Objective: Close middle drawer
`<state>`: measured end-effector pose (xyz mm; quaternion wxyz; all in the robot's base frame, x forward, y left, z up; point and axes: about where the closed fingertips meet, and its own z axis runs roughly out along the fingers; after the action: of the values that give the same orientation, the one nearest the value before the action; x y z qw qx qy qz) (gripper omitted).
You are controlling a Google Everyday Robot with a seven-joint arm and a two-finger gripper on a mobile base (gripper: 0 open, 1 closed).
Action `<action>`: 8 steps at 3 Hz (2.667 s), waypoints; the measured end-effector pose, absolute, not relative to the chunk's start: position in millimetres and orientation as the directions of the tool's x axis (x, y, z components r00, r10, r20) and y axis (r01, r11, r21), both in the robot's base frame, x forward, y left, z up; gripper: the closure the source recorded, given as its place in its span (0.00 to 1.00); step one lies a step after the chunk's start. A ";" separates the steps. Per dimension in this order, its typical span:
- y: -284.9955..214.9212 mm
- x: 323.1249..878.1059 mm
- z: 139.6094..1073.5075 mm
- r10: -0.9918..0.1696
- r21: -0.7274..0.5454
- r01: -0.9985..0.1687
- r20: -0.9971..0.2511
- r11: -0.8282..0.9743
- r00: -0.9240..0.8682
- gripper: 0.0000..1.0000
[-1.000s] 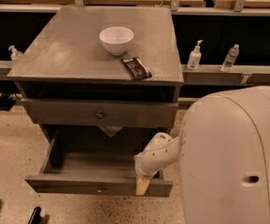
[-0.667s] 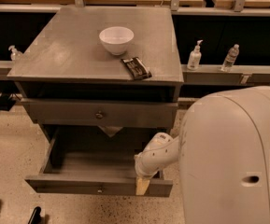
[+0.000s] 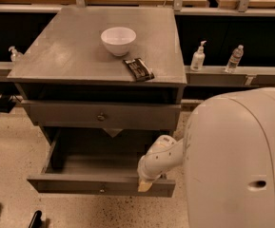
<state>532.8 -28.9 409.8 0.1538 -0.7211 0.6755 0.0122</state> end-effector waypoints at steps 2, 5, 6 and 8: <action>-9.7 520.8 454.7 -0.928 -0.304 -0.951 -0.337 -0.050 0.156 0.07; 45.8 471.9 470.6 -0.758 -0.414 -0.910 -0.591 -0.010 0.277 0.42; 60.7 455.4 456.8 -0.675 -0.407 -0.914 -0.678 0.014 0.292 0.65; 8.1 470.0 432.1 -0.567 -0.341 -0.928 -0.799 0.151 0.201 1.00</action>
Offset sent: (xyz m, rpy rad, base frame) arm -0.0280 0.0328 0.1183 0.3072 -0.2197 0.1027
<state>470.0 8.1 432.1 0.4628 -0.6217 0.6011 0.1947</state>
